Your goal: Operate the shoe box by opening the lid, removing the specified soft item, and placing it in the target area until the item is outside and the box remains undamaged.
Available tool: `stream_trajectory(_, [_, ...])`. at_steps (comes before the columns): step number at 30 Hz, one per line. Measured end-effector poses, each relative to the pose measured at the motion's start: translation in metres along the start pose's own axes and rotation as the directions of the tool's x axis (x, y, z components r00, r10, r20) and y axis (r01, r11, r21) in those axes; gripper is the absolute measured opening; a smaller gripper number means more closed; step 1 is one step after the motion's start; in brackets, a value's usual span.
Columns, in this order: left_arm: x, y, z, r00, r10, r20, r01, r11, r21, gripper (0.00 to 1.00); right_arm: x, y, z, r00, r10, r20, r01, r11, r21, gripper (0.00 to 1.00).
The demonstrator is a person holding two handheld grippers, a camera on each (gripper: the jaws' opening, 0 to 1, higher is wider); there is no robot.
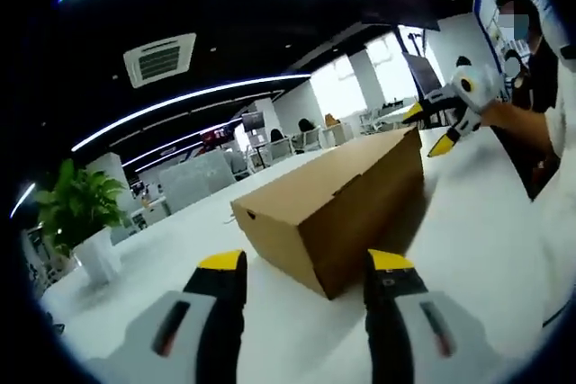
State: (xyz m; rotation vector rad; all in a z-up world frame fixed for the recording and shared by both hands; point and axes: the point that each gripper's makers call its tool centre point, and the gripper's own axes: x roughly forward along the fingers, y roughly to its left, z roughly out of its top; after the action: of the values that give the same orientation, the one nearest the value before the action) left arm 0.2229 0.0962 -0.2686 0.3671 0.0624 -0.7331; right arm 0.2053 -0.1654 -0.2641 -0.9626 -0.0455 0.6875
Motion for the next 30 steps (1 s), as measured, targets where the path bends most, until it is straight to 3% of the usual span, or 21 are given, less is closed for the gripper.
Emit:
stream_trajectory(7, [0.002,0.003,-0.002,1.0,0.014,-0.007,-0.014,1.0,-0.028,0.54,0.005,0.003,-0.002,1.0,-0.009,-0.003,0.009,0.999,-0.043,0.43])
stream_trajectory(12, [0.005,-0.004,-0.002,1.0,-0.006,0.022,0.008,0.998,-0.066,0.54,0.003,0.002,-0.004,0.999,-0.019,-0.032,0.016,0.997,-0.081,0.43])
stream_trajectory(14, [0.005,0.0,0.001,0.999,0.014,0.043,-0.014,1.0,-0.014,0.54,0.001,-0.001,-0.002,0.999,-0.031,-0.028,0.028,0.996,-0.088,0.4])
stream_trajectory(16, [0.003,0.007,-0.004,0.998,0.068,-0.009,-0.067,0.996,0.055,0.54,0.001,-0.002,-0.002,0.999,-0.036,-0.026,0.034,0.994,-0.101,0.39])
stream_trajectory(18, [0.003,0.011,-0.005,0.995,0.097,-0.021,-0.095,0.992,0.087,0.54,0.002,-0.003,-0.003,0.999,-0.038,-0.027,0.035,0.994,-0.102,0.39])
stream_trajectory(21, [-0.001,0.018,0.008,0.99,0.133,0.045,-0.137,0.986,0.098,0.51,0.004,-0.003,-0.003,0.999,-0.035,-0.025,0.033,0.995,-0.096,0.38])
stream_trajectory(23, [-0.001,0.019,0.012,0.988,0.147,0.047,-0.153,0.975,0.159,0.5,0.004,-0.002,-0.004,0.999,-0.032,-0.03,0.029,0.994,-0.105,0.36])
stream_trajectory(25, [0.001,0.015,0.014,0.991,0.134,0.031,-0.137,0.965,0.223,0.5,0.005,-0.002,-0.005,0.998,-0.036,-0.042,0.031,0.993,-0.118,0.36])
stream_trajectory(27, [0.003,0.006,0.016,0.994,0.103,0.023,-0.105,0.967,0.233,0.5,0.005,-0.002,-0.005,0.998,-0.035,-0.042,0.03,0.993,-0.113,0.38])
stream_trajectory(30, [0.004,-0.004,0.017,0.995,0.102,0.0,-0.097,0.94,0.328,0.49,0.006,-0.002,-0.005,0.999,-0.033,-0.042,0.028,0.994,-0.11,0.39])
